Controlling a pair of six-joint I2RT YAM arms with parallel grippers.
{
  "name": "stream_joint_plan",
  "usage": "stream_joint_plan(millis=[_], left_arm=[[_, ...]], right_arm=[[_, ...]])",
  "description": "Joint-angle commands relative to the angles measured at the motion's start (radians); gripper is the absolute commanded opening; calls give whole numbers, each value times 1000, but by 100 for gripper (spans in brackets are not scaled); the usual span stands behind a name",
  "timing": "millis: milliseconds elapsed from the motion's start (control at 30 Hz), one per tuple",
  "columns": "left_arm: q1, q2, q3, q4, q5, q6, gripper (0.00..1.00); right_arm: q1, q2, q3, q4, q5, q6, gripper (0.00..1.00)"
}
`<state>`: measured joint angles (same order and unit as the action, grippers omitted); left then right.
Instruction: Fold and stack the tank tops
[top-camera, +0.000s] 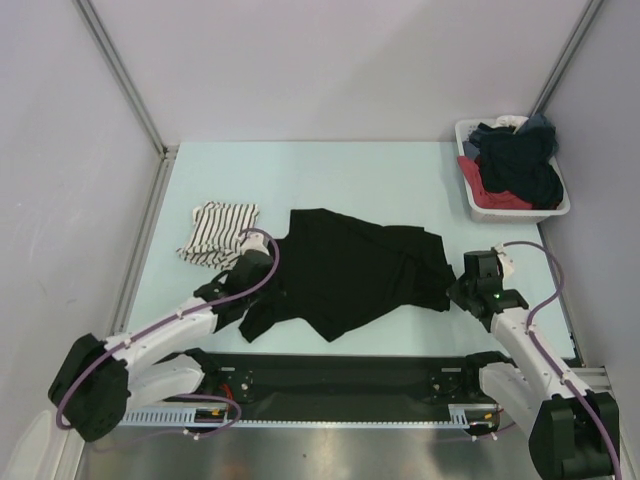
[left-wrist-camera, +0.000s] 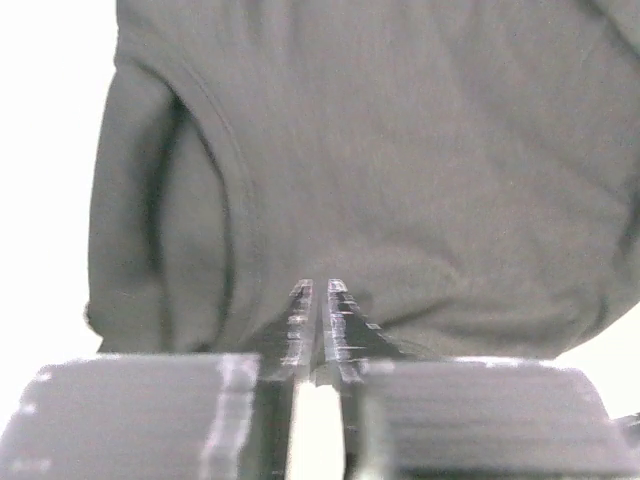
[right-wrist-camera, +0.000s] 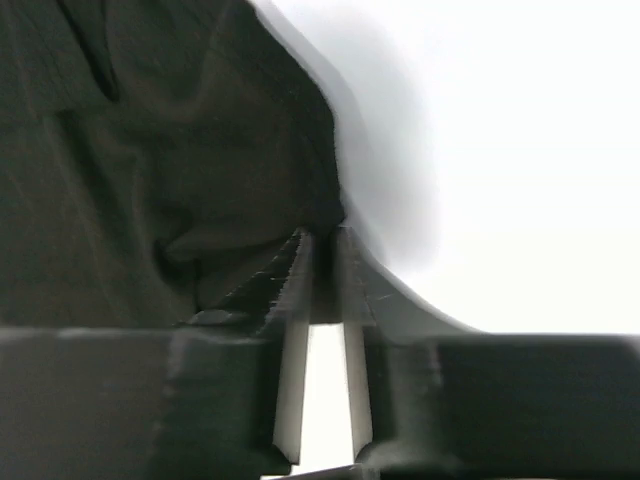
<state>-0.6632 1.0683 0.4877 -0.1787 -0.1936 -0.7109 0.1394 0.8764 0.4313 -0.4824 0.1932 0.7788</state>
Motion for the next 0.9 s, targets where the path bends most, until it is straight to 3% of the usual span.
stream_joint_plan(millis=[0, 33, 67, 133, 233, 333, 433, 600, 767, 867], left_arm=[[20, -73, -15, -7, -5, 46, 19], [20, -79, -15, -1, 17, 51, 43], [11, -77, -17, 7, 72, 50, 52], [-47, -58, -14, 15, 91, 39, 68], [-162, 8, 37, -36, 10, 5, 79], [-310, 77, 75, -33, 5, -30, 78], [-372, 120, 81, -5, 23, -51, 74], [-391, 189, 89, 59, 127, -47, 70], [-424, 249, 120, 77, 137, -50, 70], [-437, 277, 135, 97, 157, -58, 64]], right_arm=[[-18, -21, 52, -30, 43, -36, 26], [-18, -16, 57, -31, 38, -39, 29], [-18, -5, 57, -30, 23, -44, 32], [-18, 2, 52, -27, 17, -44, 34], [-18, -1, 40, -12, 3, -42, 42], [-18, -2, 32, -7, 0, -46, 45], [-18, -1, 32, -7, 0, -49, 45], [-18, 9, 30, 1, -3, -52, 45], [-18, 19, 29, 10, -6, -56, 44], [-18, 19, 21, 19, -11, -56, 44]])
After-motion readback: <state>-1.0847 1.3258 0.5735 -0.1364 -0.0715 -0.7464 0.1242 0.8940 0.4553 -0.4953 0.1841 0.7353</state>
